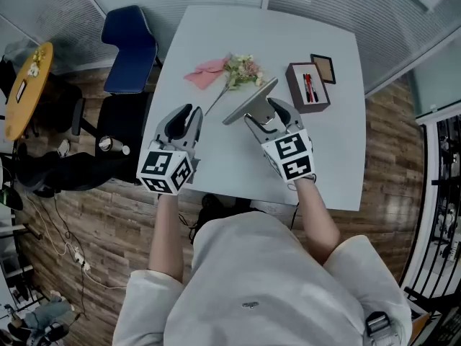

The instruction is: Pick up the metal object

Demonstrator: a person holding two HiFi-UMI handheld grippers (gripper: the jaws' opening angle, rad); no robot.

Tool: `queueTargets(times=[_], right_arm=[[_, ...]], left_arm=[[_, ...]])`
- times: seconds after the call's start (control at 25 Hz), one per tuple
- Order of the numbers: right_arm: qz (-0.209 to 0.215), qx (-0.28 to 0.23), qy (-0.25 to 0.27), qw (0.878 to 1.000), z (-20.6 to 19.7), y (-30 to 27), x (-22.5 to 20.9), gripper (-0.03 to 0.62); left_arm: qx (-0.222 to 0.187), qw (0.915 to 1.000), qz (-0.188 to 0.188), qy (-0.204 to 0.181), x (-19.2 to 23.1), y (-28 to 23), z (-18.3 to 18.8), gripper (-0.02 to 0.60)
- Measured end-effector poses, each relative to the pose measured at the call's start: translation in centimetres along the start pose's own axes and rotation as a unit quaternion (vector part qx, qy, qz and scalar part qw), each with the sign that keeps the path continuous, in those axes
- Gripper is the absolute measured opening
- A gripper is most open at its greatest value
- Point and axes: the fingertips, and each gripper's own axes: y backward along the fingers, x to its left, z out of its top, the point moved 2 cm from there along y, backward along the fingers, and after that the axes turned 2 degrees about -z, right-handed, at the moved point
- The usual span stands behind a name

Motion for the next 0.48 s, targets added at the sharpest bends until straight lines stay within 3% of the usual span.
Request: queueTargets(times=[0.48], right_arm=[[-0.021,-0.05,-0.008,0.999,3.4,2.1,-1.1,0.286]], left_arm=[[-0.014,0.9996,-0.005,-0.023,-0.2,-0.4,1.9,0.063]])
